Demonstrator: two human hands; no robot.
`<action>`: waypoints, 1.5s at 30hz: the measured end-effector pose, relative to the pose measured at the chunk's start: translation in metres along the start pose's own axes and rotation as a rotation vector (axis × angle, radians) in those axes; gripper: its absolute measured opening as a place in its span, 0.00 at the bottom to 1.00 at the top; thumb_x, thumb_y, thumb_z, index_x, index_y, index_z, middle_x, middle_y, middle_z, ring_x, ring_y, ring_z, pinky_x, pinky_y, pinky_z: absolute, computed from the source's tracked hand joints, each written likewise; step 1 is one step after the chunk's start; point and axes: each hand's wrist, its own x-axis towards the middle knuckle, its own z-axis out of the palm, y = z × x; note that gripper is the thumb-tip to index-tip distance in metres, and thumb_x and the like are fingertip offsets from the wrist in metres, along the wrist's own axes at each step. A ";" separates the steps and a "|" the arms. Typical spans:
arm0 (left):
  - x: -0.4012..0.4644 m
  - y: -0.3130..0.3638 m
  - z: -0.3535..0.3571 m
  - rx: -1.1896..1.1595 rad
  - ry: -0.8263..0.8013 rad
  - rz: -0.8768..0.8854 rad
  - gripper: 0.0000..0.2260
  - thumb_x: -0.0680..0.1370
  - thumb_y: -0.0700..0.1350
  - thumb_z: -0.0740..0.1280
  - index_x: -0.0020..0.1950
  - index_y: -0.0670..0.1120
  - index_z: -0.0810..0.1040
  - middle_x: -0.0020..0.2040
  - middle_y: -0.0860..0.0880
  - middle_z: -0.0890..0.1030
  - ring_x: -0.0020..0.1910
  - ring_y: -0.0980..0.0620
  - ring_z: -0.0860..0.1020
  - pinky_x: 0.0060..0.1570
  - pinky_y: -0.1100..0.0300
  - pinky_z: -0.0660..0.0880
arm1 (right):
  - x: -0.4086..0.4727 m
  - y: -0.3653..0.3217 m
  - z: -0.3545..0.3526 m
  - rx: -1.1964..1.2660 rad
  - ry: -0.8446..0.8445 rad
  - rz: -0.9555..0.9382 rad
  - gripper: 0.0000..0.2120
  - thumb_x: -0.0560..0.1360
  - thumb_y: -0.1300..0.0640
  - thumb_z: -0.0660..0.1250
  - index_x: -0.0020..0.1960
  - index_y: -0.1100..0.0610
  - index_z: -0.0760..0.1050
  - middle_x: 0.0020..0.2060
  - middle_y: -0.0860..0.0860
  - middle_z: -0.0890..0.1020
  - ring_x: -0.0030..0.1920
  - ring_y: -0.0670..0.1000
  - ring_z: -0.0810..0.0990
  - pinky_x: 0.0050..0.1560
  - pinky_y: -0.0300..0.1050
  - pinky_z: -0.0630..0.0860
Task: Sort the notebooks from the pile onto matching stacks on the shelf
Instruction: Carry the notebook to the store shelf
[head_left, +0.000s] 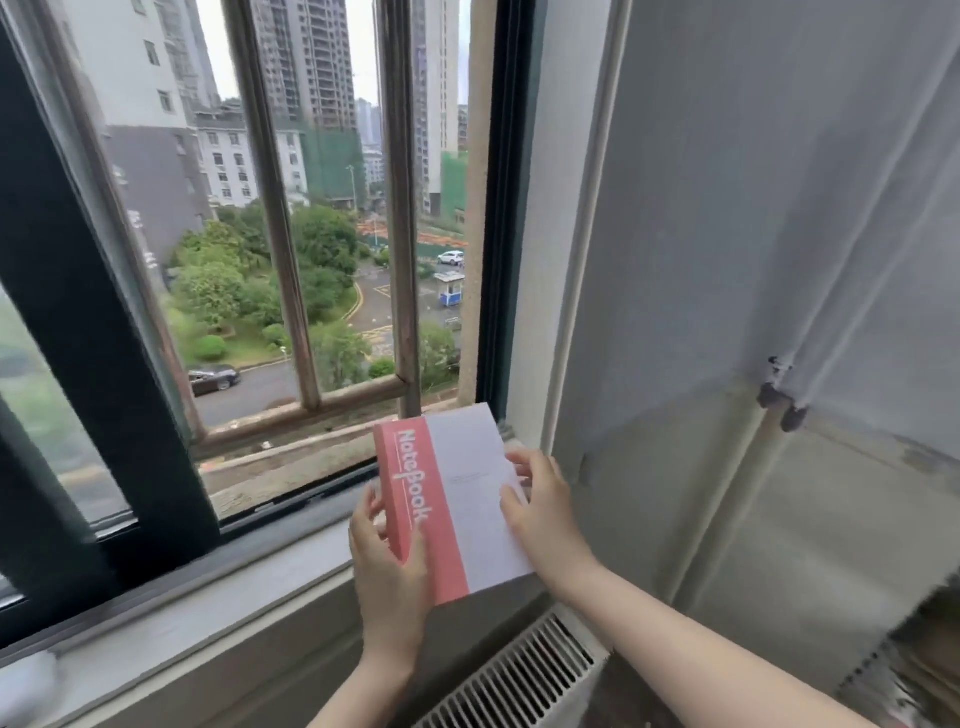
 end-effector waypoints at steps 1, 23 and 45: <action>-0.007 0.004 0.005 -0.023 -0.036 0.000 0.24 0.78 0.43 0.66 0.72 0.48 0.62 0.60 0.53 0.72 0.53 0.59 0.75 0.50 0.62 0.72 | -0.004 0.003 -0.011 0.010 0.030 0.009 0.13 0.77 0.63 0.60 0.60 0.52 0.68 0.54 0.43 0.69 0.55 0.43 0.71 0.56 0.34 0.68; -0.326 0.142 0.201 0.054 -0.861 0.325 0.22 0.78 0.40 0.64 0.71 0.51 0.64 0.53 0.57 0.75 0.52 0.53 0.75 0.48 0.56 0.71 | -0.319 0.081 -0.367 -0.105 0.558 0.345 0.20 0.79 0.61 0.60 0.70 0.55 0.63 0.58 0.45 0.75 0.54 0.44 0.72 0.51 0.40 0.69; -0.701 0.274 0.354 -0.142 -1.716 0.680 0.19 0.79 0.43 0.65 0.69 0.49 0.66 0.40 0.53 0.77 0.39 0.56 0.77 0.44 0.55 0.76 | -0.681 0.085 -0.586 -0.485 1.322 0.694 0.23 0.78 0.67 0.57 0.71 0.52 0.64 0.52 0.42 0.72 0.47 0.43 0.73 0.38 0.26 0.66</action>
